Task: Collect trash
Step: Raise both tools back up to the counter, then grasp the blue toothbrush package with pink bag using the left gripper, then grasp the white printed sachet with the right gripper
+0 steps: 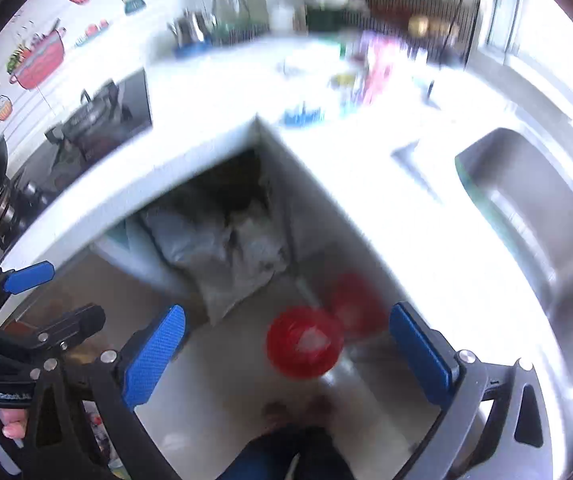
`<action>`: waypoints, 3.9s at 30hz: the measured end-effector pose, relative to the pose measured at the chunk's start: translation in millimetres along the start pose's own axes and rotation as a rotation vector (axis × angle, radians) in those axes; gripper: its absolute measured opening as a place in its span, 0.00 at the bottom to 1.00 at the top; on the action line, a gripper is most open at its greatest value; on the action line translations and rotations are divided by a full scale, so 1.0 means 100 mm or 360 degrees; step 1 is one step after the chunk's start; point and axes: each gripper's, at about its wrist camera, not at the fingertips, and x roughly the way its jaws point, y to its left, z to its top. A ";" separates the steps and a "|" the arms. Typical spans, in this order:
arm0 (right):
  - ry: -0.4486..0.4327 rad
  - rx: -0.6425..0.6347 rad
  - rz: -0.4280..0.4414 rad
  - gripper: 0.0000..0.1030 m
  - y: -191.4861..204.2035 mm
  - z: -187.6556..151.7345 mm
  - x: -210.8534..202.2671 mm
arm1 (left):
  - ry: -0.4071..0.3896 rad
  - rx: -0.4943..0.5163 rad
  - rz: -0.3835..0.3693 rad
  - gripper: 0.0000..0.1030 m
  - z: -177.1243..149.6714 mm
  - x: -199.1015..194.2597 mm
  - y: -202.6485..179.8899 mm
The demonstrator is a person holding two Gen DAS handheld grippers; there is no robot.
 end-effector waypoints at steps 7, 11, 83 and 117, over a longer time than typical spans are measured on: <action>-0.0129 0.0003 -0.0054 0.99 -0.15 0.22 -0.48 | -0.0103 0.0149 0.0029 1.00 0.49 -0.35 -0.29; -0.0140 -0.0009 -0.0086 0.99 -0.29 0.38 -0.55 | -0.0135 0.0227 -0.0007 1.00 0.73 -0.36 -0.47; 0.0063 0.0021 0.0240 0.99 -1.71 2.43 0.86 | 0.0044 0.0034 0.0197 0.14 2.82 1.19 -0.95; 0.0179 -0.0039 0.0183 0.57 -1.39 2.69 1.35 | 0.0050 -0.0045 0.0236 0.14 2.76 1.22 -0.82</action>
